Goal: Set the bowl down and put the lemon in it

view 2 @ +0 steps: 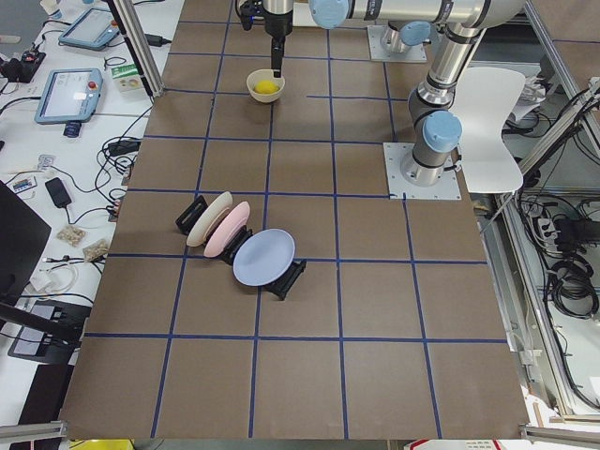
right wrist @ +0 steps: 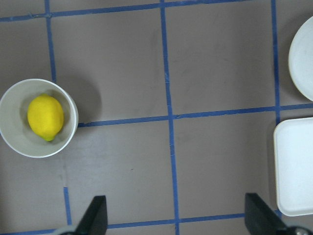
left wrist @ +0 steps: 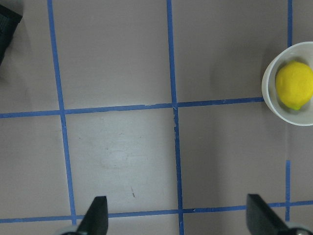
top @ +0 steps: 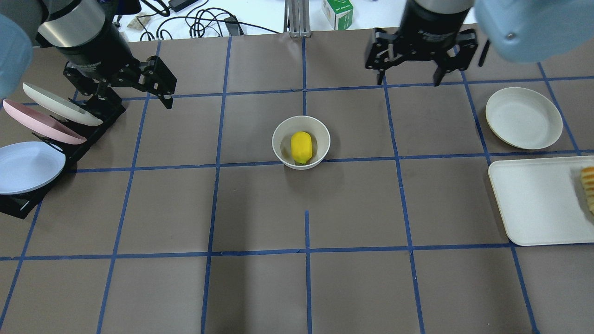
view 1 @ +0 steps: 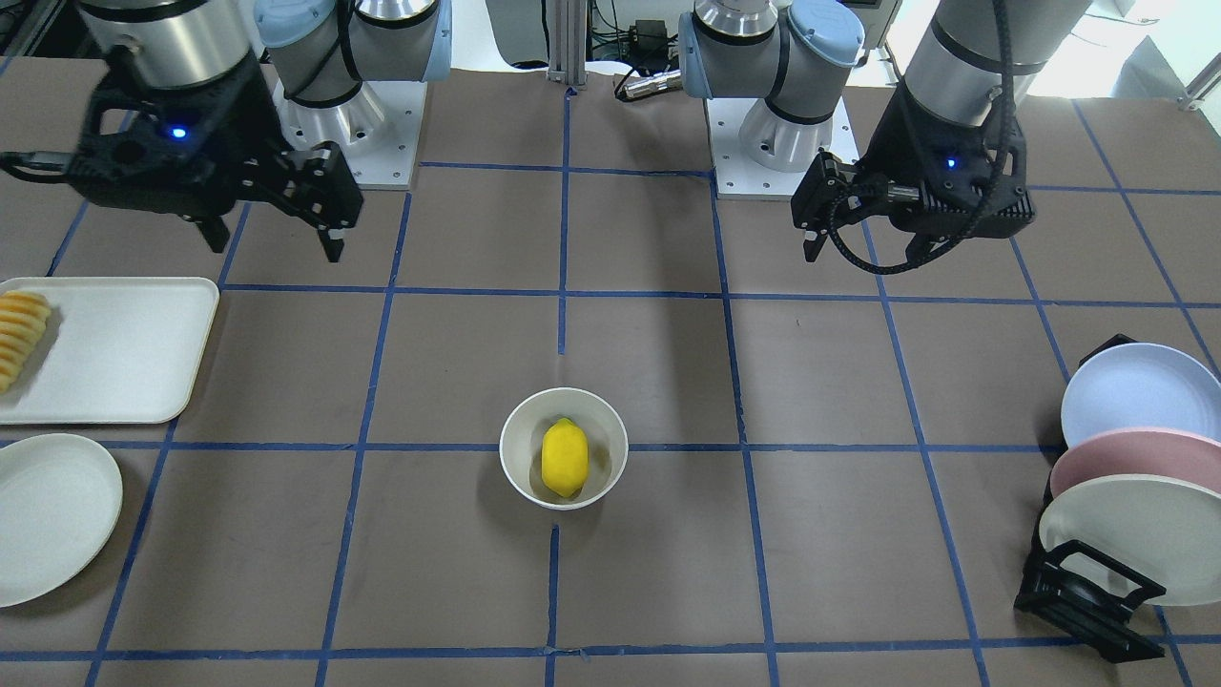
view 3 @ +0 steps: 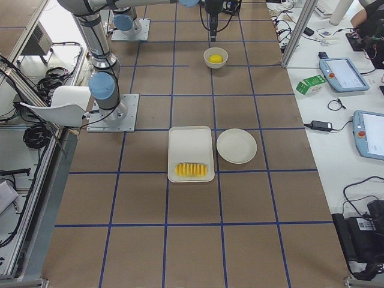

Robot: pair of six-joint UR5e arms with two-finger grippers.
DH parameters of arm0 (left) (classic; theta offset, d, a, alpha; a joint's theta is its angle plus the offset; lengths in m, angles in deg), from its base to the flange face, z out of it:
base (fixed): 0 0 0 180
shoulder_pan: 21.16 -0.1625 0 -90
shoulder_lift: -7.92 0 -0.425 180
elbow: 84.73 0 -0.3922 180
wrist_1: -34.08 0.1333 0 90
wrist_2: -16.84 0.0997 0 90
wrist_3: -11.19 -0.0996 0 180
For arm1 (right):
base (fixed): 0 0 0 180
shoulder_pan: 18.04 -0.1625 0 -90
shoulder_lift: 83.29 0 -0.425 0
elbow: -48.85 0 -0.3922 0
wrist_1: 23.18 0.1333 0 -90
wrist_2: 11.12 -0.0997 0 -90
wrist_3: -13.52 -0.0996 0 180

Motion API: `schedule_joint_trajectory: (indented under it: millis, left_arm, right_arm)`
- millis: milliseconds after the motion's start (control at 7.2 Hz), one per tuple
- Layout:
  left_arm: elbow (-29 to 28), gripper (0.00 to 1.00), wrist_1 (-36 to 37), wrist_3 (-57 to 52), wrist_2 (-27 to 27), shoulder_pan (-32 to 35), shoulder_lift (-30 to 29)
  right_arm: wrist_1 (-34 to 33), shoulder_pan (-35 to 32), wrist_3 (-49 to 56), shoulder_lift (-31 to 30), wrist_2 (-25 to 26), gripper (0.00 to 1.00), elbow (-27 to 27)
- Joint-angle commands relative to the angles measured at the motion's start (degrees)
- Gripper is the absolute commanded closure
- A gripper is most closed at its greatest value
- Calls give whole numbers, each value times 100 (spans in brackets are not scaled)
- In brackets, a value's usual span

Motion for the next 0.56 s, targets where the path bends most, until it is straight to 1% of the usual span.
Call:
schedule_joint_trajectory:
  millis: [0, 417]
  left_arm:
    - [-2, 0, 0, 6, -1, 0, 3]
    - [15, 0, 0, 6, -10, 0, -6]
  right_arm:
    - [126, 292, 393, -75, -26, 0, 25]
    - [126, 292, 446, -75, -17, 0, 43]
